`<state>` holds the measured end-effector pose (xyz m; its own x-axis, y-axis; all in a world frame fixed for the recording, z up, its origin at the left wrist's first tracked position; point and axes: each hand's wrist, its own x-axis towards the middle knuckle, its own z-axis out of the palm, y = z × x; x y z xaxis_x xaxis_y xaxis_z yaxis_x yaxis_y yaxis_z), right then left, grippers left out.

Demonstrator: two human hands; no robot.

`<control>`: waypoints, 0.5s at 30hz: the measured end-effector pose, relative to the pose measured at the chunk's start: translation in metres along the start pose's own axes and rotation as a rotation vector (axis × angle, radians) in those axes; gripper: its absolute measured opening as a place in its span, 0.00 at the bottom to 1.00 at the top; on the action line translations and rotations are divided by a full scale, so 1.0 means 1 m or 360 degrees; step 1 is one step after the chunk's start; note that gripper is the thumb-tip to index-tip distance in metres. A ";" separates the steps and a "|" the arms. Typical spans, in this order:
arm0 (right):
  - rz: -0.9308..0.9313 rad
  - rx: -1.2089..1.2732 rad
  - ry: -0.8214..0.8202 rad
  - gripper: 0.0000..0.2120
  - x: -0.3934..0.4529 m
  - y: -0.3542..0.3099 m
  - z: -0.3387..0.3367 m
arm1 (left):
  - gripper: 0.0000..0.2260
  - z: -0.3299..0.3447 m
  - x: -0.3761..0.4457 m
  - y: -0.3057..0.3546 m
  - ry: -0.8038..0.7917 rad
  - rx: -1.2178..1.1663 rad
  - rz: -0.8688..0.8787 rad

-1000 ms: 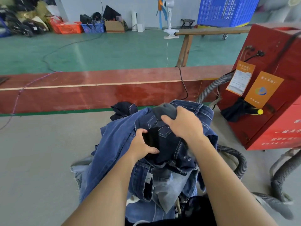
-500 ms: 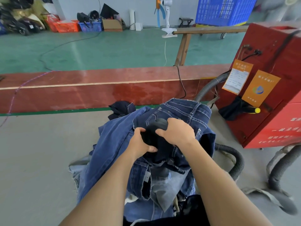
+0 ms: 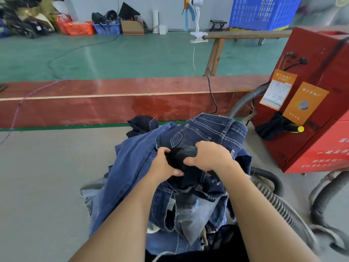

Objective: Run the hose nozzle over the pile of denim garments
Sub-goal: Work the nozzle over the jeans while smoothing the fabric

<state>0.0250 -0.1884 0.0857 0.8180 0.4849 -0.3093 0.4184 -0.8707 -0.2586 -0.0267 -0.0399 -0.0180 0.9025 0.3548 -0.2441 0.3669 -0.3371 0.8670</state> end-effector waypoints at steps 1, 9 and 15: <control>0.0008 -0.0020 0.0053 0.18 0.002 -0.002 0.004 | 0.35 0.000 0.001 0.000 0.0003 -0.0005 -0.0011; 0.0107 0.0399 0.0643 0.21 0.008 0.000 -0.005 | 0.36 -0.002 -0.002 -0.003 0.0006 0.0016 0.0025; -0.0024 0.0434 0.0409 0.18 -0.005 0.012 -0.024 | 0.36 -0.001 0.001 -0.004 0.0026 0.0021 0.0040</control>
<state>0.0351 -0.2038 0.1059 0.8995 0.4307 -0.0728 0.3388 -0.7931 -0.5061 -0.0275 -0.0378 -0.0209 0.9077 0.3603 -0.2150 0.3472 -0.3573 0.8671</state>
